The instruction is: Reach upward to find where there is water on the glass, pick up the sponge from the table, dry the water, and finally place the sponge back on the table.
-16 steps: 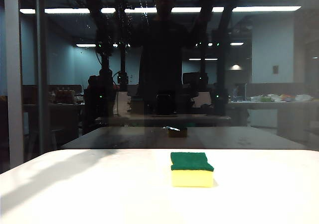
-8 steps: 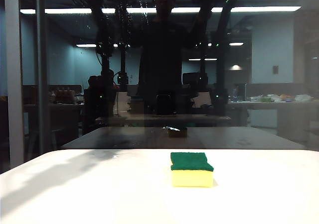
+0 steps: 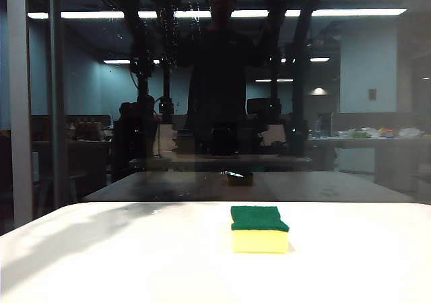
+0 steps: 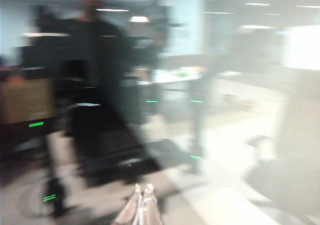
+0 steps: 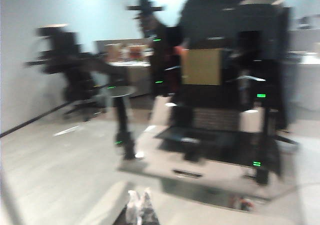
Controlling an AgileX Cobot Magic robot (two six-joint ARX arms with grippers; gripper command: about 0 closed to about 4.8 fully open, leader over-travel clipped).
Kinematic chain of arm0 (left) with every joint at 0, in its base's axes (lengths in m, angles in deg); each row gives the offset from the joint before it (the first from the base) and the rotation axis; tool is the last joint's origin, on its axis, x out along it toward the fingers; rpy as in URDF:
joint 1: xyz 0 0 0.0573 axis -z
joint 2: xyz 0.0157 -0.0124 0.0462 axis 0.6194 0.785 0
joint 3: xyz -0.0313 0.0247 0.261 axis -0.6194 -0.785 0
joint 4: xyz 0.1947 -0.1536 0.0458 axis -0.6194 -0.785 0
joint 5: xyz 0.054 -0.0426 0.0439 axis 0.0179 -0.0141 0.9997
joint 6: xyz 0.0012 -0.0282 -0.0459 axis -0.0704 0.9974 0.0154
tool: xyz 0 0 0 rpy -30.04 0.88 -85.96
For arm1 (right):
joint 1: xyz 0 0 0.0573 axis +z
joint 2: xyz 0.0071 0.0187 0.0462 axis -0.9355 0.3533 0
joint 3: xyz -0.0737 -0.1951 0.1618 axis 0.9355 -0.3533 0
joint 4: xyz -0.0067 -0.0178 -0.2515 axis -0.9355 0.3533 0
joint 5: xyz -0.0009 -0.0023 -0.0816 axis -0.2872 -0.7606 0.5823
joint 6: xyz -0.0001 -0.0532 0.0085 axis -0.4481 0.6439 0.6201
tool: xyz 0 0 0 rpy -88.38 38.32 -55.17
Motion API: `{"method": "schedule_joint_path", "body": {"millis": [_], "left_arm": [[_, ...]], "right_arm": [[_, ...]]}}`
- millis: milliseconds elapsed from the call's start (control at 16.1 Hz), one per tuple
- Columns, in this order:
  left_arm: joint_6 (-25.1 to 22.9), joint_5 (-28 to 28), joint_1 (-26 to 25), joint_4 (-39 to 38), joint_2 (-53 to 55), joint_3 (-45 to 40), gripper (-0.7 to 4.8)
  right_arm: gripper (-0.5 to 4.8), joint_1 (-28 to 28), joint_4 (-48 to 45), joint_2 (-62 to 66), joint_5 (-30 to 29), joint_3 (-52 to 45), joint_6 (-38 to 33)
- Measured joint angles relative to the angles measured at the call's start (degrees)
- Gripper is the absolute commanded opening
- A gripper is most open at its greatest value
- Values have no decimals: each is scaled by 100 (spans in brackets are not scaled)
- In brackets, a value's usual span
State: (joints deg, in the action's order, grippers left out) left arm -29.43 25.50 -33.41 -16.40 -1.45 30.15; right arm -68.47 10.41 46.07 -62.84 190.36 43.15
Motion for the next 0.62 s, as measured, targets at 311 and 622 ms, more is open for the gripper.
{"method": "schedule_joint_path", "body": {"millis": [311, 622], "left_arm": [[109, -1360, 2, 2, -48, 0, -5], [669, -3077, 0, 494, -96, 0, -5]], "right_arm": [[-2, 0, -2, -70, -953, 0, 0], [-2, 0, -2, -107, -2291, 0, 0]]}}
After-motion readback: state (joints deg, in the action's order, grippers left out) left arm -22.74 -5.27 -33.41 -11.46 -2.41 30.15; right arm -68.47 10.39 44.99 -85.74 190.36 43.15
